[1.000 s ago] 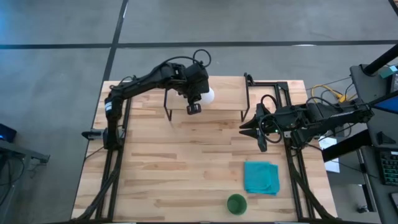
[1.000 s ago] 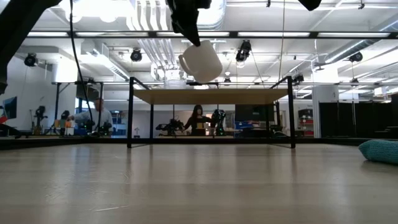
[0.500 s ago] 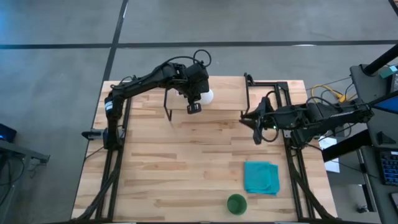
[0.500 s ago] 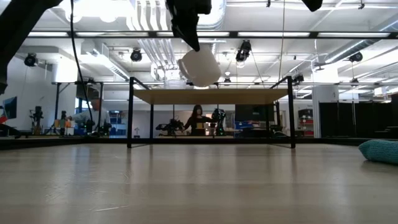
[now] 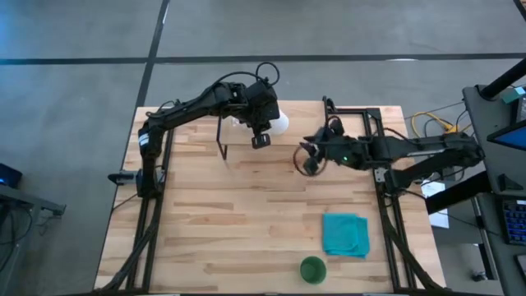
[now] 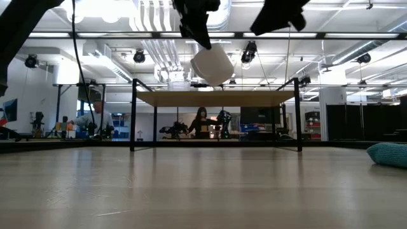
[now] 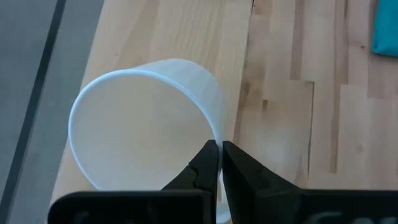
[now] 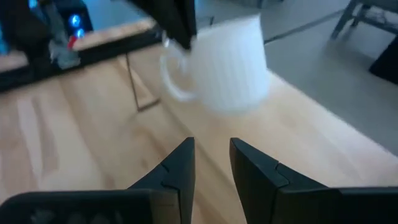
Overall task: Stack small to large cups/mugs on shelf
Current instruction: Put the white mug on the shelf
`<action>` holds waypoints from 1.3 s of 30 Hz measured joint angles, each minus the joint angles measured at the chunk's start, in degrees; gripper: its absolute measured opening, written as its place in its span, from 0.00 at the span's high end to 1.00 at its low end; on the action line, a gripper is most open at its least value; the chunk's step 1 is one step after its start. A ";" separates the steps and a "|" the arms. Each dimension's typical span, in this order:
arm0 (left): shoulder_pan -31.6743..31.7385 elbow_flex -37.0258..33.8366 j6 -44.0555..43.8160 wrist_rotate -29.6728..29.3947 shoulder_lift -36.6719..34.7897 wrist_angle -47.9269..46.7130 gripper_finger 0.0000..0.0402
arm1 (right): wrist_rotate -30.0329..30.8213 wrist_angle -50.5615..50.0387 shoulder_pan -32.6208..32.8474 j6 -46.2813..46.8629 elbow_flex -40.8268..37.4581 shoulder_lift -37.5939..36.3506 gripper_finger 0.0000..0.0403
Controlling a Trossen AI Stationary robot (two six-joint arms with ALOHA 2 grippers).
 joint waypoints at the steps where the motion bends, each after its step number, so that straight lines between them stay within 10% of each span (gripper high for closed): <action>1: 0.00 0.00 0.01 0.45 0.00 -0.26 1.00 | -0.29 2.28 -0.82 -1.01 0.00 0.68 0.76; 20: 0.13 0.00 0.44 -1.12 3.23 -2.43 1.00 | -17.56 8.76 -13.12 -1.91 0.00 8.77 0.86; 39: 0.39 1.33 0.50 -2.23 1.77 -3.05 1.00 | -18.00 14.20 -16.41 -2.31 0.00 12.58 0.90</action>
